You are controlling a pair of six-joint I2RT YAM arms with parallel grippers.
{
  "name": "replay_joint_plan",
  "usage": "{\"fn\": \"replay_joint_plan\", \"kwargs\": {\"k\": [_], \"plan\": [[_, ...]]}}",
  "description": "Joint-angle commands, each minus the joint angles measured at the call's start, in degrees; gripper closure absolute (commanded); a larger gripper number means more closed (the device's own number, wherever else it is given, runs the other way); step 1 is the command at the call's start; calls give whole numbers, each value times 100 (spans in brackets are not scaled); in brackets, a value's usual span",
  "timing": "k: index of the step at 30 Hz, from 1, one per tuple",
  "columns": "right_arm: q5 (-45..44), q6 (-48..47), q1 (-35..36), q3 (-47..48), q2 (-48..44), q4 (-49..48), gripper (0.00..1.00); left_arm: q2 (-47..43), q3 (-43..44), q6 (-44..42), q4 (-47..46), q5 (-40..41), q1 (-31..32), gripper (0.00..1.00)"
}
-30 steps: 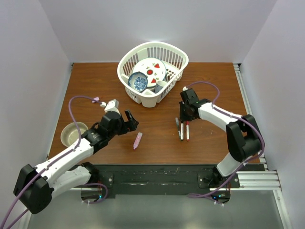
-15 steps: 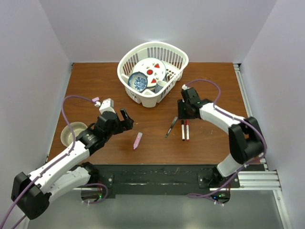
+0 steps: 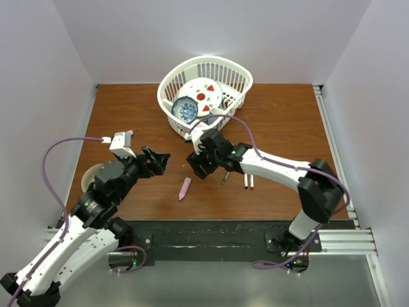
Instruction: Insert the pens into the pen caps
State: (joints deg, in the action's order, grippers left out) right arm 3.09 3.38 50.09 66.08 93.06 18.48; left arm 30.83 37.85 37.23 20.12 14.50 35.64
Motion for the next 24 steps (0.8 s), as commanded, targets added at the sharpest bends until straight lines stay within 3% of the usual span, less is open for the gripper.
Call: {"fn": "replay_joint_plan", "kwargs": {"k": [1, 5, 12, 24], "plan": [[612, -1188, 221, 624, 537, 50, 34, -375, 293, -313, 184, -97, -22, 4], [1236, -2417, 335, 871, 828, 226, 34, -630, 416, -357, 405, 0, -22, 4], [1431, -4467, 765, 714, 977, 200, 32, -1026, 504, -427, 423, 123, -22, 4], [1449, -5462, 845, 1381, 2101, 763, 38, -1202, 759, -699, 528, 281, -22, 4]]}}
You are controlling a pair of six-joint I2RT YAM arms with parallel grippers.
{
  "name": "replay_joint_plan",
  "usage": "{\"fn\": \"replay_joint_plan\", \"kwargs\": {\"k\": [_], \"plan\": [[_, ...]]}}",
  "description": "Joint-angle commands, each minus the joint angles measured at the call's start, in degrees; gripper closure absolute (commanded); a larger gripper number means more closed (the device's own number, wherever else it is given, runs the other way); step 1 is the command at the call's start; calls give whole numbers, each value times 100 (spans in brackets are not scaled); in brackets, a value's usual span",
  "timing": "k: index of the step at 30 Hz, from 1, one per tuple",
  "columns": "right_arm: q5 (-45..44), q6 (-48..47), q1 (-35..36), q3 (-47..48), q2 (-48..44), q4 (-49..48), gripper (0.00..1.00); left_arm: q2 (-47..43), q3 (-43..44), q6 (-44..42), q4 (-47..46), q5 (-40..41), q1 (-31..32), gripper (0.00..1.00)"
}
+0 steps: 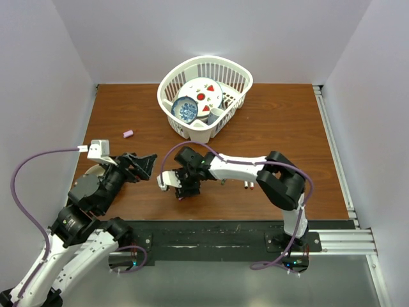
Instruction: Insert the pens into the pen caps
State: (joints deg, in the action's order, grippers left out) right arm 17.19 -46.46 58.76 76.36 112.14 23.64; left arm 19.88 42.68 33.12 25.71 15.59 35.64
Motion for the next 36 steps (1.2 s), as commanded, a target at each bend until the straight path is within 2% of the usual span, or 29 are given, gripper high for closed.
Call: {"fn": "replay_joint_plan", "kwargs": {"k": [1, 3, 5, 7, 8, 9, 11, 15, 17, 19, 22, 24, 28, 31, 36], "plan": [[-13, -470, -14, 362, 255, 212, 39, -116, 268, -332, -23, 198, -22, 4], [-172, -382, -5, 336, 369, 89, 41, -142, 250, -368, -23, 225, -22, 4], [-312, -312, 21, 345, 423, 167, 47, -151, 241, -377, 3, 260, -22, 4], [-383, -241, 21, 319, 406, 203, 59, -160, 233, -368, 12, 286, -30, 5], [-392, -102, 21, 231, 379, 142, 68, -160, 215, -359, 13, 304, -13, 5], [-401, -5, 21, 196, 353, 115, 71, -168, 206, -351, -5, 304, -22, 6], [-383, 390, 21, 82, 265, 27, 80, -160, 162, -237, 4, 356, -22, 8], [-445, 1409, 21, -331, 55, -455, 89, -20, 66, 298, 187, 584, -22, 12], [-471, 2165, 30, -838, -269, -1157, 92, 94, 4, 808, 302, 725, -22, 12], [-689, 2874, 21, -1209, -542, -1711, 100, 340, -5, 1473, 635, 1005, -22, 12], [-1015, 3710, 21, -1720, -1105, -2590, 100, 666, -5, 2352, 1128, 1313, -22, 12], [-1410, 4221, 30, -1800, -1394, -2680, 100, 832, -40, 2680, 1225, 1332, -30, 13], [-1858, 5276, 65, -1738, -1896, -2663, 100, 1096, -242, 3032, 822, 842, -22, 13], [-2281, 5550, 153, -1764, -2336, -2768, 100, 1439, -277, 3305, 672, 569, -22, 14], [-2457, 5674, 285, -1642, -2592, -2751, 100, 2115, -277, 3455, 392, 243, -13, 15]]}}
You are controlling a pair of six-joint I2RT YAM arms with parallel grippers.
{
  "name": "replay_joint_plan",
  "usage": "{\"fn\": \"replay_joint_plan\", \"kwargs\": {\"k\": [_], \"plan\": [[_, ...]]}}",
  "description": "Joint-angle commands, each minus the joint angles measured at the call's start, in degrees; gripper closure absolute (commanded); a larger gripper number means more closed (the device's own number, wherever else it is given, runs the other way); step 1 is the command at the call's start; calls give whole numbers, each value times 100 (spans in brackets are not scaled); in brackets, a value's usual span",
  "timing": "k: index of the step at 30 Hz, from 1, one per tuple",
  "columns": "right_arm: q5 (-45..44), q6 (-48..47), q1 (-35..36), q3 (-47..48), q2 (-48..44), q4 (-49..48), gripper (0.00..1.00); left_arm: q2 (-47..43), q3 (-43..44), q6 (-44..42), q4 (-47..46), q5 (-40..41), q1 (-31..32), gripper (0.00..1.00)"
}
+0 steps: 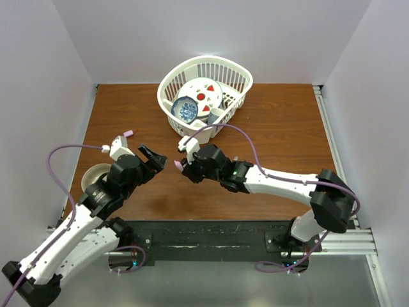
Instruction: Insert the pens into the pen caps
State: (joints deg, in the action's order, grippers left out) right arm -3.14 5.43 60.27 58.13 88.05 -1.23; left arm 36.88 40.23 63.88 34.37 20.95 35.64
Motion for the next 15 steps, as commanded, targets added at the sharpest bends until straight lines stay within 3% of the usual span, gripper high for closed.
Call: {"fn": "replay_joint_plan", "kwargs": {"k": [1, 8, 11, 15], "plan": [[-468, 494, 186, 242, -157, -159, 100, 512, -24, 371, -553, -389, -13, 15], [-820, 608, 380, 410, -200, -237, 100, 1145, -85, 301, -967, -583, -13, 18], [-864, 696, 415, 427, -209, -325, 100, 1224, -199, 266, -1125, -653, -13, 23], [-926, 740, 477, 463, -201, -404, 100, 1242, -322, 160, -1450, -803, -13, 47]]}}
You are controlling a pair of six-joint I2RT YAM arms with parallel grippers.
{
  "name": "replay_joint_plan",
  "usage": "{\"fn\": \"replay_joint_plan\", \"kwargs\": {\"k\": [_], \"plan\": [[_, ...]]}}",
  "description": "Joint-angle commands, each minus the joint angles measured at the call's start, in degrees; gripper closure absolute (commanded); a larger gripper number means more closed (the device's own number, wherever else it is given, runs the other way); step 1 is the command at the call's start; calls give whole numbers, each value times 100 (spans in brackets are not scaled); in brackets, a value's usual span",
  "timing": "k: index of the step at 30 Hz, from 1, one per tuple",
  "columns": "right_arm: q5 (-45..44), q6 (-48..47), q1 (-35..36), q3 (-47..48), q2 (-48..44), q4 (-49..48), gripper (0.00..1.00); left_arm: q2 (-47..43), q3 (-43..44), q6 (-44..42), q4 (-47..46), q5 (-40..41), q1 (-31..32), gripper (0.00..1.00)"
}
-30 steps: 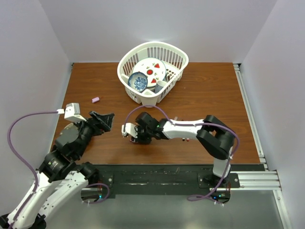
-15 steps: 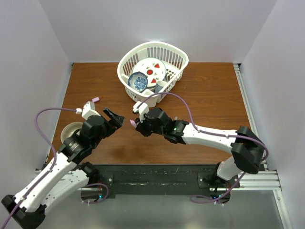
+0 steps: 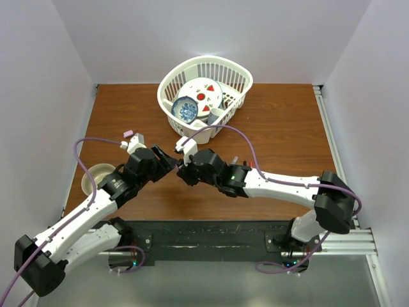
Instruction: Insert the pens into the pen caps
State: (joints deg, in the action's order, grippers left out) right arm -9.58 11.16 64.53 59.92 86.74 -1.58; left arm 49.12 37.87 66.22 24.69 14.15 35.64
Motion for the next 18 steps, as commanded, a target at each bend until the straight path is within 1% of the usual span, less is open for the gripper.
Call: {"fn": "replay_joint_plan", "kwargs": {"k": [1, 2, 5, 6, 7, 8, 10, 11, 13, 14, 15, 17, 18], "plan": [[-281, 194, 51, 301, -61, -378, 100, 18, -87, -135, -509, -158, -13, 54], [-281, 220, 59, 318, -43, -360, 100, 1, -87, -179, -596, -193, -13, 71], [-141, 290, 51, 476, 53, -123, 100, -61, -95, -433, -833, -439, -13, 100], [69, 299, 51, 503, 71, -79, 98, -87, -113, -617, -921, -535, -22, 100], [193, 325, 51, 512, 71, -9, 92, -113, -122, -688, -1018, -754, -13, 100], [281, 326, 51, 512, 62, 0, 81, -183, -139, -785, -1184, -869, -13, 100], [588, 431, 42, 468, -69, 141, 70, -332, -139, -1092, -1317, -1098, -13, 100], [668, 448, 24, 416, -130, 141, 60, -377, -131, -1232, -1430, -1195, -13, 100], [1089, 597, -63, 101, -480, 194, 48, -569, -87, -1637, -1528, -1380, -13, 100], [1290, 676, -220, -49, -604, 176, 42, -640, -60, -1777, -1641, -1606, -13, 100], [1806, 851, -318, -355, -762, -120, 42, -710, -43, -2066, -1712, -1887, -13, 100], [2335, 1037, -650, -647, -1158, -368, 42, -895, 36, -2418, -1879, -2161, -22, 100], [2582, 1212, -757, -883, -1264, -586, 42, -948, 54, -2525, -1958, -2493, -13, 100]]}}
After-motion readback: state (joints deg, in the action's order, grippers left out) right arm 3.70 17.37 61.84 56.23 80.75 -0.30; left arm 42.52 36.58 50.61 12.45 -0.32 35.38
